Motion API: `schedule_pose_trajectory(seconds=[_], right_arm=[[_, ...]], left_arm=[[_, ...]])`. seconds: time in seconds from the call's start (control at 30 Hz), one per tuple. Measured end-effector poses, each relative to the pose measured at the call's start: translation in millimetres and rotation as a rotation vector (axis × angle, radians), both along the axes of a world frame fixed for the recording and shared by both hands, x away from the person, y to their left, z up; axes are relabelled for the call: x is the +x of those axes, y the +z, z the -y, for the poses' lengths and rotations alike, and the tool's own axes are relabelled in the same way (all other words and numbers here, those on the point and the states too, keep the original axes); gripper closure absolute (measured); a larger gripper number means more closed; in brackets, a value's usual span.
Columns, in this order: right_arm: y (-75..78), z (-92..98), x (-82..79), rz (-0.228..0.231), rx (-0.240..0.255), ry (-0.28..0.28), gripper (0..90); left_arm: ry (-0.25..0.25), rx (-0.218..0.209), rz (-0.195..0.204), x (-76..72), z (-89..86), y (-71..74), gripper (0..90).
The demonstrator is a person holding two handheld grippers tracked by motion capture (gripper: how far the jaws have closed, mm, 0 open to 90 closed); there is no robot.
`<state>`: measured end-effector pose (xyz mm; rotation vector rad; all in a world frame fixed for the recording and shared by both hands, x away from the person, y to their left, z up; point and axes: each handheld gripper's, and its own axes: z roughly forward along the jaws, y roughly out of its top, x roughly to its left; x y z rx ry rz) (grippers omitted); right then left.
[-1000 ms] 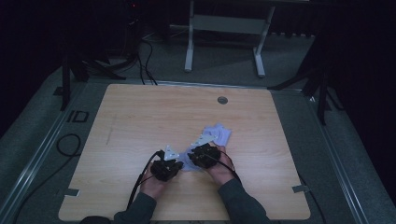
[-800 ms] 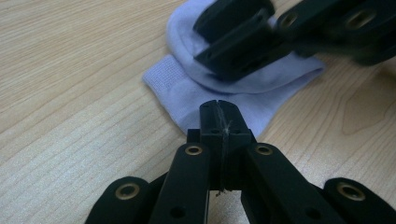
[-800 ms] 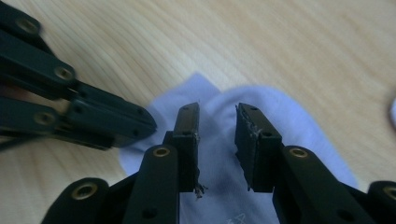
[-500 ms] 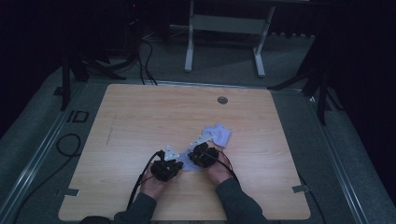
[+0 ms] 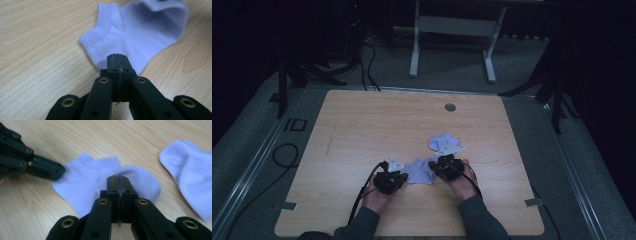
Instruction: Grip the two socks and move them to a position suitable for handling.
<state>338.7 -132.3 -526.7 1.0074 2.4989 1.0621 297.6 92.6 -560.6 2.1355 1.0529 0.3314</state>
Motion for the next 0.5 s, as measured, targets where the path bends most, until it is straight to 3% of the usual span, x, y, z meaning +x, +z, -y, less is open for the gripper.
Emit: schedule_pose_trajectory(seconds=[0.13,0.3,0.5], right_arm=[[-4.3,18.3,-6.8,-0.007,-0.002,-0.022,88.6],[-15.3,46.3,-15.2,-0.049,0.025,-0.070,88.8],[-18.4,62.3,-20.0,-0.054,0.040,-0.109,86.7]], left_arm=[[0.004,-0.005,0.000,0.0,0.1,-0.2,89.8],[0.002,-0.003,0.000,0.0,-0.2,-0.2,89.8],[0.003,-0.005,0.000,0.2,-0.3,-0.3,89.8]])
